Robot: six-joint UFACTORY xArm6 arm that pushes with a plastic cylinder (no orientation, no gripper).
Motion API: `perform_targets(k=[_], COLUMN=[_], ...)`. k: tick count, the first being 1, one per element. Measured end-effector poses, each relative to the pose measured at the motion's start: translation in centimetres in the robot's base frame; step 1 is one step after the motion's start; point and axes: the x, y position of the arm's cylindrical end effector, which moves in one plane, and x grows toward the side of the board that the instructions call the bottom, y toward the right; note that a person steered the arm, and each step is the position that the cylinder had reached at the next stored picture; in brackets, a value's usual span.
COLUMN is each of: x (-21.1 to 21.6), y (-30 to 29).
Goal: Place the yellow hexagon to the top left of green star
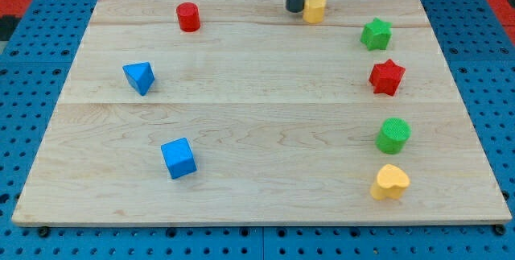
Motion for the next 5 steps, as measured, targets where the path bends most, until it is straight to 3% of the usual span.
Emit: perform_targets(k=[2,3,5], x=[0.5,4.5,16.3], y=[3.4,3.4,3.4])
